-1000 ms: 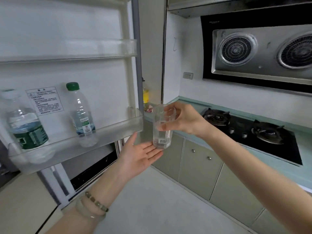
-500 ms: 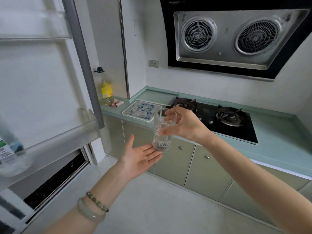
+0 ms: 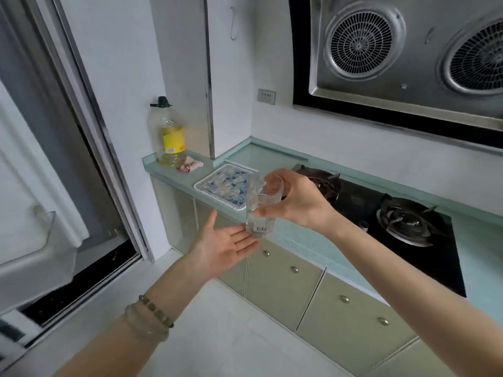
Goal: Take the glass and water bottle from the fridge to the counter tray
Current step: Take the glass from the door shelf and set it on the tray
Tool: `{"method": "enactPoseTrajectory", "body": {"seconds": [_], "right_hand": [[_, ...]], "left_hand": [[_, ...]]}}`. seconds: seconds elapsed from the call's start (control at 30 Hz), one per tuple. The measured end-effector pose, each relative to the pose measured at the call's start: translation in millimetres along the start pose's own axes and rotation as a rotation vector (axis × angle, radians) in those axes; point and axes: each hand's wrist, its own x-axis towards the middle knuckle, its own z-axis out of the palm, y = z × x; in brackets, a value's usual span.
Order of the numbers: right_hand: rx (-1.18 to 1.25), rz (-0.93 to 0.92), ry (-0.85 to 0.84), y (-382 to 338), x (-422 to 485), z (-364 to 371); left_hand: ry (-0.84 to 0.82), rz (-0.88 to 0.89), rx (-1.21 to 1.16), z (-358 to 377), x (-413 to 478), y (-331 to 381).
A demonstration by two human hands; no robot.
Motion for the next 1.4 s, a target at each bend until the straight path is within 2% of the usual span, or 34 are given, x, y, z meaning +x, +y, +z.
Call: {"method": "enactPoseTrajectory", "body": {"seconds": [0.4, 0.97, 1.13, 1.4], "right_hand": [[0.035, -0.047, -0.137, 67.7, 129.0, 30.8], [0.022, -0.019, -0.109, 134.9, 347.1, 70.7], [0.028, 0.015, -0.119, 157.7, 399.8, 91.5], [0.038, 0.006, -0.153, 203.9, 477.5, 141.3]], "left_hand": [[0.078, 0.026, -0.081, -25.1, 120.8, 53.9], [0.142, 0.000, -0.002, -34.5, 315.5, 202.7], [0.142, -0.019, 0.017, -59.6, 365.5, 232.8], [0.267, -0.001, 0.061, -106.0, 445.1, 277.2]]}}
